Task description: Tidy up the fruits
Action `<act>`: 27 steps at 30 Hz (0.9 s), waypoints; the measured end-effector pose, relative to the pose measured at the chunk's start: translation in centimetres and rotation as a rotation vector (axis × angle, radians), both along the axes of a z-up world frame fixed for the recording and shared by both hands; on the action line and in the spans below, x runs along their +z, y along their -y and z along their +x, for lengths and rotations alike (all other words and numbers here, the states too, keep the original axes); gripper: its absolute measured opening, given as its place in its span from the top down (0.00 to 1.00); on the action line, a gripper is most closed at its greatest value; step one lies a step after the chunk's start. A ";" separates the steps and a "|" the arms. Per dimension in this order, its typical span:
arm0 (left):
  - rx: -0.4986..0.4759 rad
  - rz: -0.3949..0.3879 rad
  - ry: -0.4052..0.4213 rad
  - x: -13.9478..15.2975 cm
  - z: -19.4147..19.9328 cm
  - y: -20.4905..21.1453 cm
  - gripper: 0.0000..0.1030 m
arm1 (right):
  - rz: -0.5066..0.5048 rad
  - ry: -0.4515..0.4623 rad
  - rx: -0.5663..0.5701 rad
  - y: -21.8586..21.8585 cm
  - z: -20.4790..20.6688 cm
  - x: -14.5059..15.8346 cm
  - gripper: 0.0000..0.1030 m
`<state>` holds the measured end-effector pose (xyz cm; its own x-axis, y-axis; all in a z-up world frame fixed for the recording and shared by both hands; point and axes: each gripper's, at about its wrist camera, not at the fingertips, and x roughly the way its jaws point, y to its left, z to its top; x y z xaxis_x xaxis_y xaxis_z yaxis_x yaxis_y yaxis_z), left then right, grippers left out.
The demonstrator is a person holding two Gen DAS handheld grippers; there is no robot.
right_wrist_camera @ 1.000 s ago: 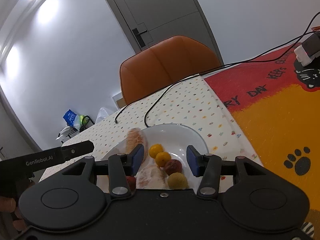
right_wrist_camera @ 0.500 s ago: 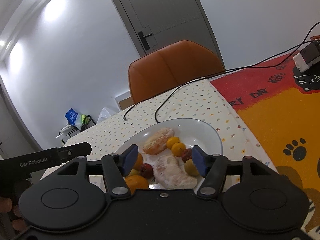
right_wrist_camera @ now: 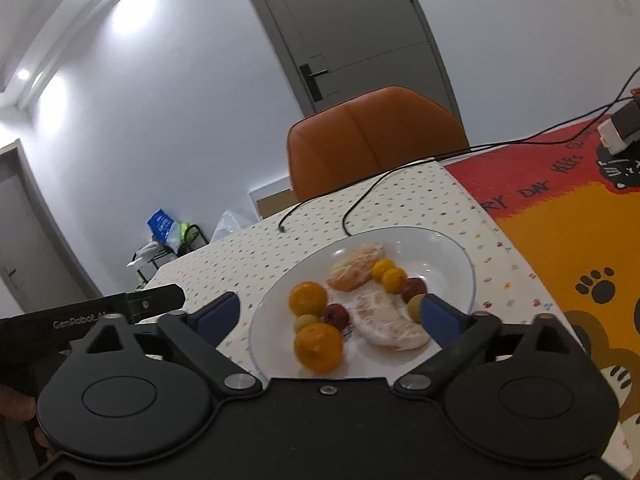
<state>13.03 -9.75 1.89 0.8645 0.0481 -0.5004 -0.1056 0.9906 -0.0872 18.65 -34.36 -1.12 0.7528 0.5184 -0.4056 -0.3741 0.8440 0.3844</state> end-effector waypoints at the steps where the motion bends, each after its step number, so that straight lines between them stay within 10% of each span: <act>1: 0.004 -0.001 -0.004 0.0 -0.3 -0.2 0.08 | -0.006 0.004 0.003 -0.2 -0.3 0.2 0.01; 27: 0.061 0.003 -0.025 2.5 -7.2 -4.6 0.00 | -0.040 0.023 0.062 -3.1 -5.2 3.5 0.00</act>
